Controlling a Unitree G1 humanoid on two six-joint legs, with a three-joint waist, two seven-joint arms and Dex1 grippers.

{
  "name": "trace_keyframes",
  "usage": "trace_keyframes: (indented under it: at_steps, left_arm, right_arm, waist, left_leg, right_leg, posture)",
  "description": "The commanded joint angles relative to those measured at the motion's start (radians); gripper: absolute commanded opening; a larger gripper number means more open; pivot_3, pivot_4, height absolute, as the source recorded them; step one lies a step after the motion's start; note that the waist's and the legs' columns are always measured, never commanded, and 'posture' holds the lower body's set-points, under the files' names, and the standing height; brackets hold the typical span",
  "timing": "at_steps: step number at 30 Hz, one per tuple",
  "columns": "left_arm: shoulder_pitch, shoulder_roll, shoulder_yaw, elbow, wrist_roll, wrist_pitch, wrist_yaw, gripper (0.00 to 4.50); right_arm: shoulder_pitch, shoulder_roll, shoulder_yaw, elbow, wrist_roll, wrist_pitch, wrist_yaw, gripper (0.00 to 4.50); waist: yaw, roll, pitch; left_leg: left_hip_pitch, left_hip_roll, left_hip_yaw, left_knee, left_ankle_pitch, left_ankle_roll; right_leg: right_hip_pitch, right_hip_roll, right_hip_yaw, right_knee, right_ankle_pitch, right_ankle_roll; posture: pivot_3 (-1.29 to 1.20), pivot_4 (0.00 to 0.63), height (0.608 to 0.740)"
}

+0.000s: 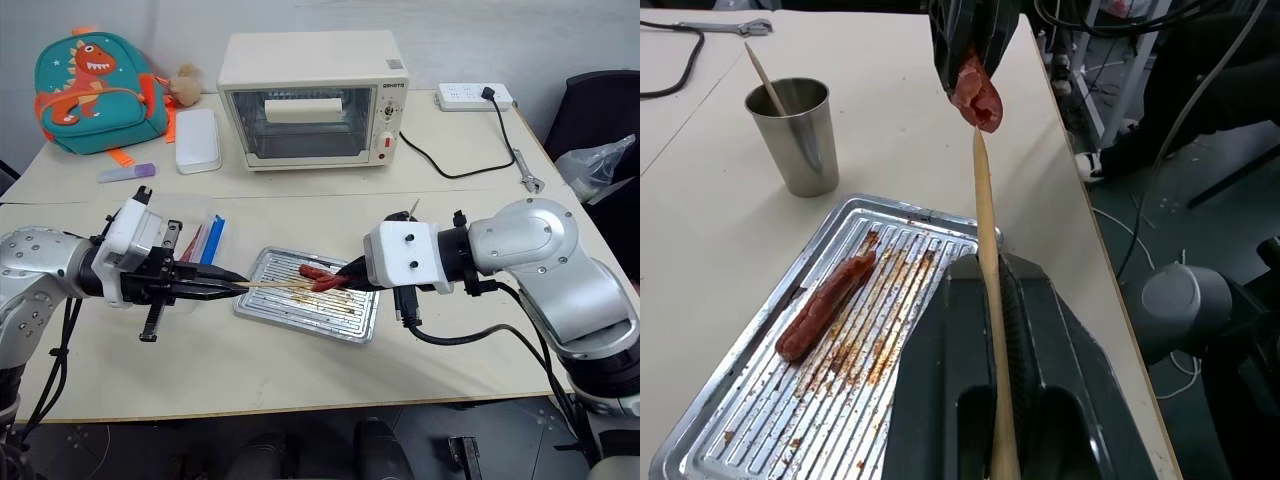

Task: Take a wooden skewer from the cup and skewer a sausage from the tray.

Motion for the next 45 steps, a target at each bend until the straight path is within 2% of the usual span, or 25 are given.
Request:
trace_keyframes:
  at_steps: [1,28,45]
  left_arm:
    - [-0.011,0.002,0.03,-0.035,-0.025,-0.003,0.006,0.0]
    - [-0.031,-0.015,0.015,0.001,-0.003,-0.016,-0.001,0.0]
    - [-0.119,-0.105,-0.073,0.016,0.019,-0.02,0.019,0.0]
  right_arm:
    - [-0.003,0.003,-0.003,-0.013,0.001,-0.013,-0.011,0.3]
    - [-0.015,0.005,-0.022,-0.037,0.044,0.034,-0.041,0.3]
    - [-0.069,0.034,-0.013,-0.051,0.101,0.097,-0.071,0.3]
  waist:
    - [0.0,0.0,0.0]
    - [0.0,0.0,0.0]
    - [0.0,0.0,0.0]
  left_leg:
    - [0.0,0.0,0.0,0.0,0.0,0.0]
    - [0.0,0.0,0.0,0.0,0.0,0.0]
    - [0.0,0.0,0.0,0.001,0.0,0.0]
  right_leg:
    - [0.0,0.0,0.0,0.0,0.0,0.0]
    - [0.0,0.0,0.0,0.0,0.0,0.0]
    - [0.0,0.0,0.0,0.001,0.0,0.0]
  posture:
    - [0.0,0.15,0.74]
    - [0.0,0.15,0.74]
    - [0.0,0.15,0.74]
